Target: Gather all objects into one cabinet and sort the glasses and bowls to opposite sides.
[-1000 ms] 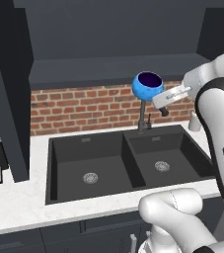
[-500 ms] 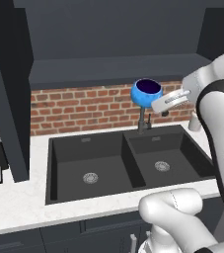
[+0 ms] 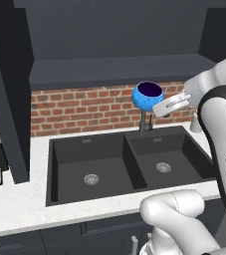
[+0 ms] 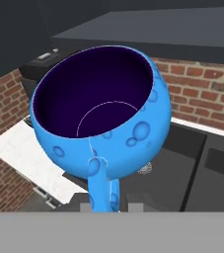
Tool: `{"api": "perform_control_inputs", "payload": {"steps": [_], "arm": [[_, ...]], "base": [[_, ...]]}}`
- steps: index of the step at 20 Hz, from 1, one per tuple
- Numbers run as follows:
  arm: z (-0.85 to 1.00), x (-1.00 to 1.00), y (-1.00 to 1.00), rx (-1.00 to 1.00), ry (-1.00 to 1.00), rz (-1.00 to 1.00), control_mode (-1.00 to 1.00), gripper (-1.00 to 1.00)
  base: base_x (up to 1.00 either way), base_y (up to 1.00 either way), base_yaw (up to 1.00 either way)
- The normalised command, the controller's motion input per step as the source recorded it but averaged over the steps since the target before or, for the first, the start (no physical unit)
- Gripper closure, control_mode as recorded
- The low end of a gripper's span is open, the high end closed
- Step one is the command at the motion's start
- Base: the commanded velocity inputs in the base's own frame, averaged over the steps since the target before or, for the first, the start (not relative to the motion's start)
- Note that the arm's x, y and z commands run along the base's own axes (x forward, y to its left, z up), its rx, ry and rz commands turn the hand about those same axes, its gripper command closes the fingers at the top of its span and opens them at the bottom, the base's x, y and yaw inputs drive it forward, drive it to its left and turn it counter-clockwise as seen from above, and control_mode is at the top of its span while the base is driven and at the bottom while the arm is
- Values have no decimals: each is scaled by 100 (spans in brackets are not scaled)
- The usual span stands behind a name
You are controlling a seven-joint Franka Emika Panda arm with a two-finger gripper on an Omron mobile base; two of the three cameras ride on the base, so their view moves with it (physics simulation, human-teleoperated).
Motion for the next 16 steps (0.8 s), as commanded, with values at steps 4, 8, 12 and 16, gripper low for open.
{"api": "perform_control_inputs", "payload": {"steps": [4, 8, 12, 16], "arm": [[0, 0, 0, 0, 0, 0, -100, 100], [0, 0, 0, 0, 0, 0, -100, 100], [0, 0, 0, 0, 0, 0, -100, 100], [0, -3, 0, 0, 0, 0, 100, 100]], "base": [[0, 0, 0], [0, 0, 0], [0, 0, 0], [-13, 0, 0]]}}
